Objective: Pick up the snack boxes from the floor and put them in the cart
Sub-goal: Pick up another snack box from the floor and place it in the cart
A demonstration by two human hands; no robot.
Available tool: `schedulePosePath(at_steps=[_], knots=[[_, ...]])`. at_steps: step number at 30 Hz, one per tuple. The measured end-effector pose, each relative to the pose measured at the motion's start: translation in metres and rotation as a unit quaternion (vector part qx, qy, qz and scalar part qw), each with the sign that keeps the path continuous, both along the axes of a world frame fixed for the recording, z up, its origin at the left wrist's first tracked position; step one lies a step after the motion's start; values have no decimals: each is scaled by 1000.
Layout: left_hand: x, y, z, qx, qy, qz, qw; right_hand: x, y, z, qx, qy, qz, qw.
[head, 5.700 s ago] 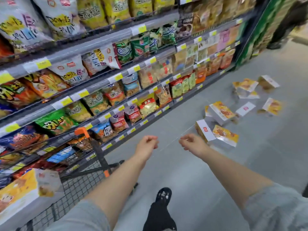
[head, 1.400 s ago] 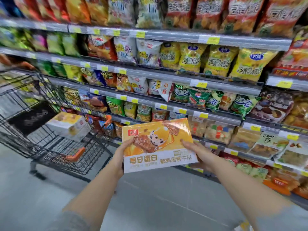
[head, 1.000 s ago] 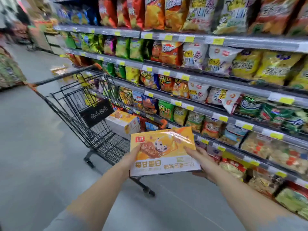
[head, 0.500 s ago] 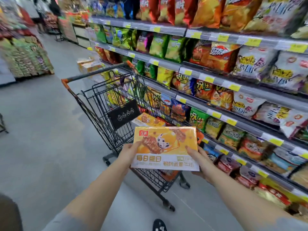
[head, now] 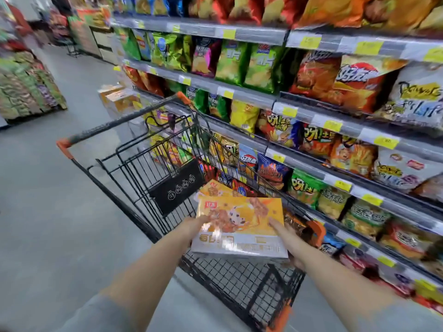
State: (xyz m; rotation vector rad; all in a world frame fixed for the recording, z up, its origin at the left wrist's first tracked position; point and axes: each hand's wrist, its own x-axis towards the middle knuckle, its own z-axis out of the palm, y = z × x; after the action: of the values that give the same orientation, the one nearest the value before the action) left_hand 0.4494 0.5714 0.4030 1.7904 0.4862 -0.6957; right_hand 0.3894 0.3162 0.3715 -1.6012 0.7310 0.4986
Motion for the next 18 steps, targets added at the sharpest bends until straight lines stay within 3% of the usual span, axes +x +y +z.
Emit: schedulePosePath(at_steps=[4, 10, 14, 18], knots=[[40, 7, -31, 20, 56, -49, 997, 29, 6, -19, -26, 74, 13, 997], [98, 23, -60, 25, 132, -98, 986, 60, 36, -50, 27, 172, 7, 985], [145, 45, -105, 66, 156, -179, 969, 78, 67, -93, 76, 161, -102, 979], [182, 64, -160, 99, 167, -230, 954, 87, 103, -120, 106, 204, -189, 955]])
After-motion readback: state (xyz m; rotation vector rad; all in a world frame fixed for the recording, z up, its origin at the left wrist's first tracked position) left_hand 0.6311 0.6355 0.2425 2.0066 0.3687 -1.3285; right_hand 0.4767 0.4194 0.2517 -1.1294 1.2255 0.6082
